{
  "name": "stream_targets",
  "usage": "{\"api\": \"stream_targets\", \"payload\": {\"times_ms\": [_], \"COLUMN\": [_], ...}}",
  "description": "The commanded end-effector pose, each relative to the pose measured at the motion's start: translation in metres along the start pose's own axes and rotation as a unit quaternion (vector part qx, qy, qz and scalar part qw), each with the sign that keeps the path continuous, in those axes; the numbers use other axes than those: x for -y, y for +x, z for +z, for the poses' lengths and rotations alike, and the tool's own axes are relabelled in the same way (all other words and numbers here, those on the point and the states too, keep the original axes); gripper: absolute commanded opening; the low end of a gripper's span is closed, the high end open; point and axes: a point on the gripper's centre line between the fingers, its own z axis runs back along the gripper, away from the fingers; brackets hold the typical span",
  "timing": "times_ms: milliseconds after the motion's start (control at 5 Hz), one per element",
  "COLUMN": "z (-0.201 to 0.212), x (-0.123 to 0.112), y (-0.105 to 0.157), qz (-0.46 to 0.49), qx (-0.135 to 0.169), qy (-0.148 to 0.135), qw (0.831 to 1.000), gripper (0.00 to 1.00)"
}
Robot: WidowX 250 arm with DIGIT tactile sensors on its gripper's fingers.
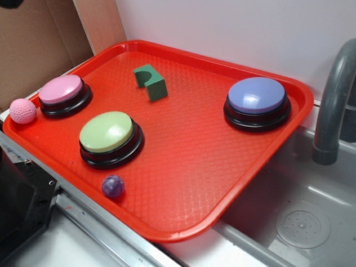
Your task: Push the pink button.
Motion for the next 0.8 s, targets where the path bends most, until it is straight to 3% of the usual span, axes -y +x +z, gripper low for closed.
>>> {"api": "stream_targets", "payload": {"times_ms": [0, 200, 400, 600], "z": [0.000, -0.037, -0.061, -0.068], "x": [0.000, -0.051, -0.099, -0.124], "y": [0.000, 0.003, 0.008, 0.000], "qz": [0.000, 0.055, 0.109, 0.144], "qx": [0.000, -0.038, -0.033, -0.016], "qy": [0.000, -0.020, -0.001, 0.020], "qw": [1.000, 0.998, 0.994, 0.989], "gripper": [1.00, 1.00, 1.00, 1.00]}}
